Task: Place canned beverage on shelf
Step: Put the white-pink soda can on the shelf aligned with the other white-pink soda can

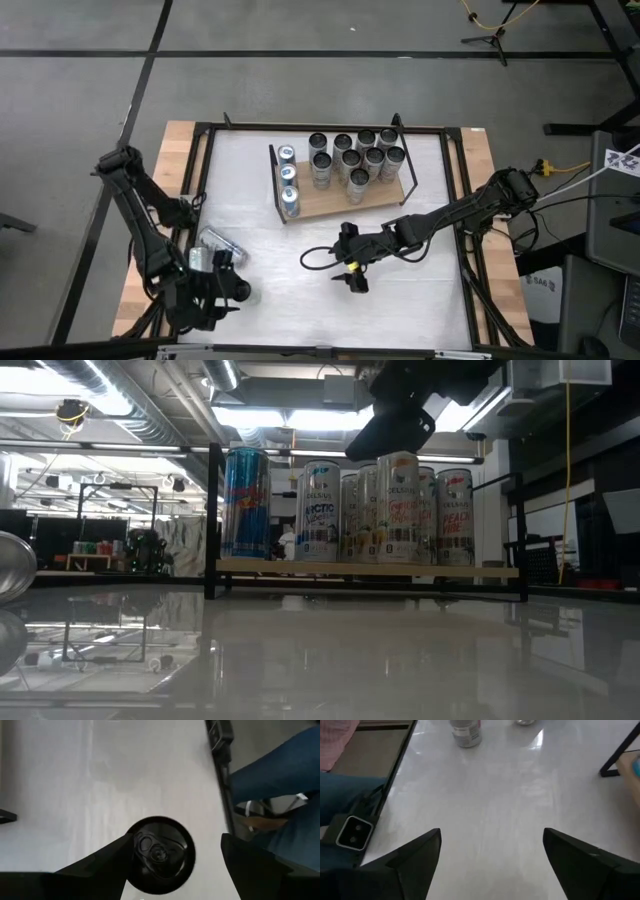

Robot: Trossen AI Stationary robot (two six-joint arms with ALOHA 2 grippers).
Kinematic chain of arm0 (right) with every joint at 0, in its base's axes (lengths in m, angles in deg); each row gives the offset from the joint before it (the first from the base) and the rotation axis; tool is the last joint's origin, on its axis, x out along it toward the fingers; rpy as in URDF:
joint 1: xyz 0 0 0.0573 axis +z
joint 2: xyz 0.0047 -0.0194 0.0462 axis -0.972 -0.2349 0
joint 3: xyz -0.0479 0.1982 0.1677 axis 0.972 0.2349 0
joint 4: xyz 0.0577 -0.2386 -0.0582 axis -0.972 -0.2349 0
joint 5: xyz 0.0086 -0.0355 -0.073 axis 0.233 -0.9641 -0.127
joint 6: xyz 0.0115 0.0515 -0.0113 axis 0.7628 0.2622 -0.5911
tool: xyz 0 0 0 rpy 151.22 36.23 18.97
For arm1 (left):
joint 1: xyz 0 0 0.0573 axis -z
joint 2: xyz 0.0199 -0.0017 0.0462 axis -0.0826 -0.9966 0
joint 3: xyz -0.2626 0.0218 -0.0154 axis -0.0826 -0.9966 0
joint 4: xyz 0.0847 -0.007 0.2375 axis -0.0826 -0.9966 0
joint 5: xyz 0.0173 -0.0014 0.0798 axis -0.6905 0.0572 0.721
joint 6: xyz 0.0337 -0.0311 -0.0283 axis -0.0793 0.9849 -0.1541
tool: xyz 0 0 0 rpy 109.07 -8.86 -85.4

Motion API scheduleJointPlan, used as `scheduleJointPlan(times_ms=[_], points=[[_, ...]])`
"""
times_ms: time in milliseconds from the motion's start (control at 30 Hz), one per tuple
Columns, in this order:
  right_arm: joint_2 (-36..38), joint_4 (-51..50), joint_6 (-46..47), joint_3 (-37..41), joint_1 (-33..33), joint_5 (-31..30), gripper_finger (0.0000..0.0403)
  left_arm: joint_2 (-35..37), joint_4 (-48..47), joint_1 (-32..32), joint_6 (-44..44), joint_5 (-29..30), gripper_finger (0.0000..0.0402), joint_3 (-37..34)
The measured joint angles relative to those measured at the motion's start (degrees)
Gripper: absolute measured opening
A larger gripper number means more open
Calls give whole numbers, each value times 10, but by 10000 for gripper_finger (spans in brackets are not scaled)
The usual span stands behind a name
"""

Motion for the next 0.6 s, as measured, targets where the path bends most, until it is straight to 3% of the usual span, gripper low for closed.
scheduleJointPlan(times_ms=[233,600], points=[[0,1,0,0,0,-20,344,-17,-2,7,0,57,292,0],[0,1,0,0,0,-19,344,-16,-4,7,0,45,292,0]])
